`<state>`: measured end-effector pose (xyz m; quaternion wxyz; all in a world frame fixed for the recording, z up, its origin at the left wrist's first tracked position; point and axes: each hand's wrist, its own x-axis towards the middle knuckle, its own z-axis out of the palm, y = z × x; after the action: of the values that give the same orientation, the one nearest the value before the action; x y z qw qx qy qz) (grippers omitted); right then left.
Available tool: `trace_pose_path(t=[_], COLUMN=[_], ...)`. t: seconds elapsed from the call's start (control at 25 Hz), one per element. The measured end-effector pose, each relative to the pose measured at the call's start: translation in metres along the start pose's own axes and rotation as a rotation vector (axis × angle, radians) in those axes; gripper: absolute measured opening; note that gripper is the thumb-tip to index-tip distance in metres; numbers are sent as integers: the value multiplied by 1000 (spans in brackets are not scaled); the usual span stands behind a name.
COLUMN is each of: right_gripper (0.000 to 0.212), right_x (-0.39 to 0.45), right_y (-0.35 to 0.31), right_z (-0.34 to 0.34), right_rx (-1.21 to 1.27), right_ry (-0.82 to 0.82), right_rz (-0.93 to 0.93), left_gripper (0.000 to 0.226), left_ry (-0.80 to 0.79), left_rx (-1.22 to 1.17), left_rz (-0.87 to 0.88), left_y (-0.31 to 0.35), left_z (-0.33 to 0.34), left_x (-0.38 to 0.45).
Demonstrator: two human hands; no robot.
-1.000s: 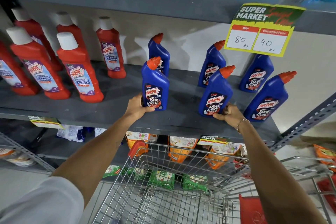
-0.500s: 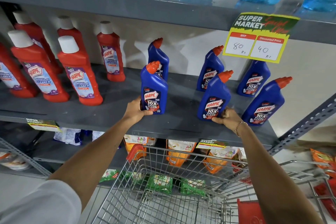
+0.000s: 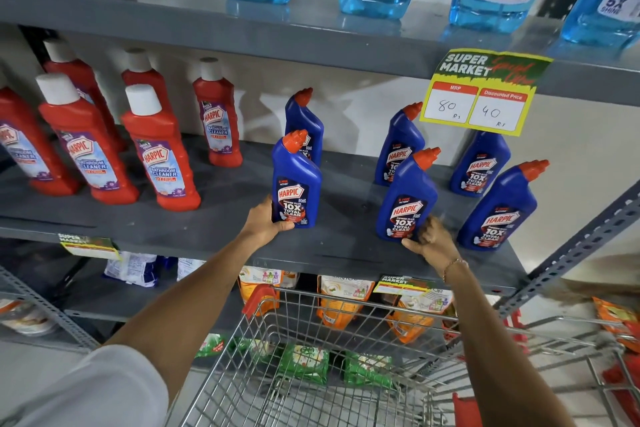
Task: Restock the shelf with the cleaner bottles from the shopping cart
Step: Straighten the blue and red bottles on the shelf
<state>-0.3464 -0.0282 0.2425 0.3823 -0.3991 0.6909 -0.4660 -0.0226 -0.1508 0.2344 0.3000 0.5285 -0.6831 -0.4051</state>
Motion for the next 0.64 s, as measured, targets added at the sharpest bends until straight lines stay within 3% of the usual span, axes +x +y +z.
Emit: trace_pose_path(t=[0.12,0.2,0.32,0.4,0.48,0.52,0.64], right_gripper=[32,23,21,20,21,20,15], right_x=[-40,-68,-92,-96,-101,-104,-103], right_y=[10,12,2,-10,-27,-36,-66], right_z=[33,66,124,153,189,207,255], right_rx=[-154,-66,-115,-163,-208,-222,-248], right_ry=[539,743,693,571,461,414,282], right_rz=[-47,-44,-161,-199,-247,-264,-327], left_gripper=[61,61,60,44,18,9,15], left_ry=[-8,-15,-5,35,110,158,482], left_rx=[-9,-26,-58,-33,-170,-271,-349], left_rz=[-7,1,34,86,102,113,203], left_y=[1,1,-7,-17,-36,-46,-74], left_z=[-7,-12,-35,-54,-86,-104,-157], left_x=[-6,-13,-27,-37,-50,-56,-69])
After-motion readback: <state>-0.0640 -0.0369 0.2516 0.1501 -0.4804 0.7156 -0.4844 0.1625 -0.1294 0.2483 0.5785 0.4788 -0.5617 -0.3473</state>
